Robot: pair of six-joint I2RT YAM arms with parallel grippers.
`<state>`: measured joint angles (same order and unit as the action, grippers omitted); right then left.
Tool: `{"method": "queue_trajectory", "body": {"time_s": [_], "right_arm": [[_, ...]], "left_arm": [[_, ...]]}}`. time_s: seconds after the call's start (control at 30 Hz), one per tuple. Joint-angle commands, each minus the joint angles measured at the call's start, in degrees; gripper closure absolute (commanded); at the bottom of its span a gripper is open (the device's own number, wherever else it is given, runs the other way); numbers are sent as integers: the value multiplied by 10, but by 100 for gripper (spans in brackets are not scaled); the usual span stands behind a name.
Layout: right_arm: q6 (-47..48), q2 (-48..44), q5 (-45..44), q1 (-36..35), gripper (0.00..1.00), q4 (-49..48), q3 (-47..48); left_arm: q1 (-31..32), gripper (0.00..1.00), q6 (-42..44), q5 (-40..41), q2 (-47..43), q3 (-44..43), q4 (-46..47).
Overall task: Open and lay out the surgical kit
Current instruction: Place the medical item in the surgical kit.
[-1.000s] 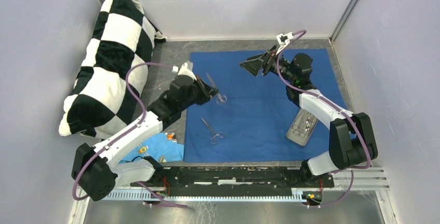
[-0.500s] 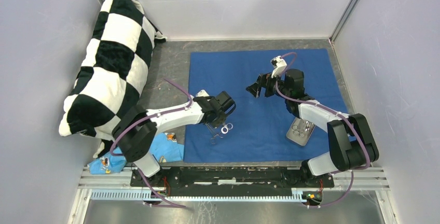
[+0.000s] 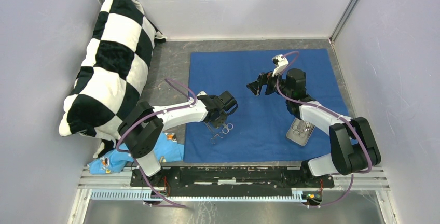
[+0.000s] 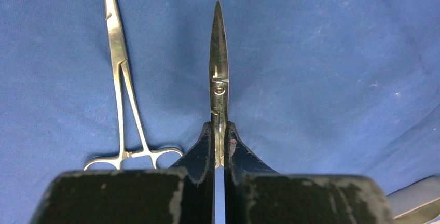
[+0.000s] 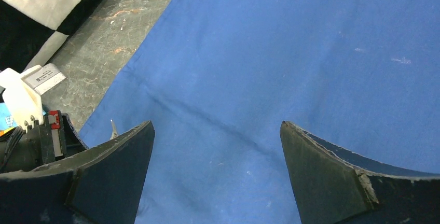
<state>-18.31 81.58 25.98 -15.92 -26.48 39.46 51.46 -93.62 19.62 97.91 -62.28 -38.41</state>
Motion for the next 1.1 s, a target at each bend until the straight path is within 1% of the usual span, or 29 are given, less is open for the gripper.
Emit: {"method": "queue_trajectory", "body": {"time_s": [0.0,0.3,0.7,0.97,1.07], "right_arm": [[11,-11,-9,-2,2,-28,-1],[16,-12,-11,-2,2,-26,-2],[16,-9,-13,-2,2,-26,-2],[18,-5,-13,-2,2,-25,0],[18,-4,-12,-2,2,-24,0]], "left_arm": [[0,98,-22,-7,12,-16,22],[-2,98,1,-19,31,-13,44],[-5,93,92,-22,73,-37,55],[-6,83,96,-19,71,-25,55],[-7,73,101,-16,66,-24,54]]}}
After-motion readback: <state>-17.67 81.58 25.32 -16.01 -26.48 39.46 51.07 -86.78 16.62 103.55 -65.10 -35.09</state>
